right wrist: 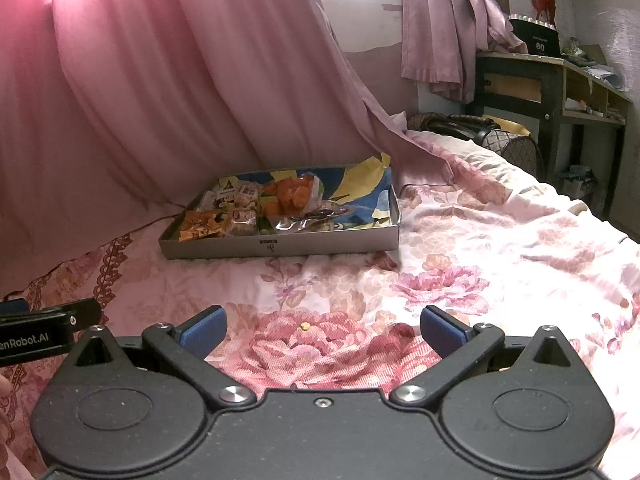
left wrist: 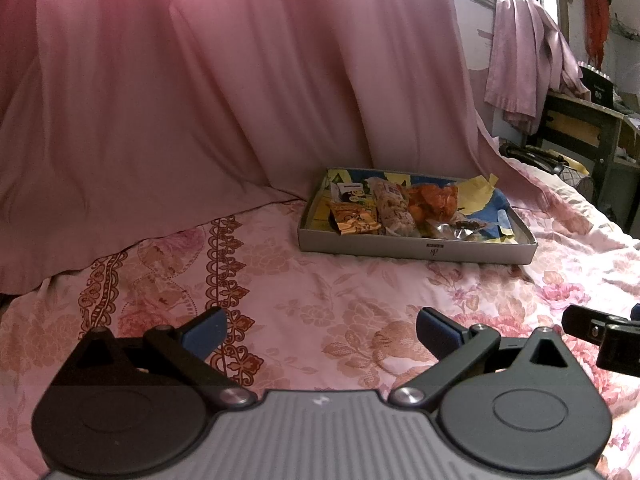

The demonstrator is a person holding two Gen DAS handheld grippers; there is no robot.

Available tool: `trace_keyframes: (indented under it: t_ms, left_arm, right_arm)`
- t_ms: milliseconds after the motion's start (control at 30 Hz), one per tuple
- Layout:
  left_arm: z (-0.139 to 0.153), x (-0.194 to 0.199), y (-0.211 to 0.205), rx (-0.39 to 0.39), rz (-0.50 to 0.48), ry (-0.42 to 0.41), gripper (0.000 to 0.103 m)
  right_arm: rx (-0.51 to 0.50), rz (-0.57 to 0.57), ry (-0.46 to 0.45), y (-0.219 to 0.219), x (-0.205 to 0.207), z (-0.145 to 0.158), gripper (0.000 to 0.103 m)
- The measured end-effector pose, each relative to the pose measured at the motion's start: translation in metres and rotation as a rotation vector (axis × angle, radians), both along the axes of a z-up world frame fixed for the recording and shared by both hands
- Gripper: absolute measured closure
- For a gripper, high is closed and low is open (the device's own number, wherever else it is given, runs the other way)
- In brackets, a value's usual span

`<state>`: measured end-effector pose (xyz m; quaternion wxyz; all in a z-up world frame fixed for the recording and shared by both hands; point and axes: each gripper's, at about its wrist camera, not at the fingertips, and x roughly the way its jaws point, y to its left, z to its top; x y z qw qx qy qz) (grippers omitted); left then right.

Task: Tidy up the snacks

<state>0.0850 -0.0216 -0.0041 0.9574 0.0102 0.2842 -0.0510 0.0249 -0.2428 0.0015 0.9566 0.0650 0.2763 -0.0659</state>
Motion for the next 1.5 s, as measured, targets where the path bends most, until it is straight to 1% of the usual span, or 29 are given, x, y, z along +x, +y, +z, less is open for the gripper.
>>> trace_keyframes:
  t_ms: [1500]
  left_arm:
    - [0.0002,0.0005,0.0009,-0.001,-0.001,0.002,0.0]
  right_arm:
    - [0.003,0.004,0.012,0.0012,0.0009,-0.0044,0.001]
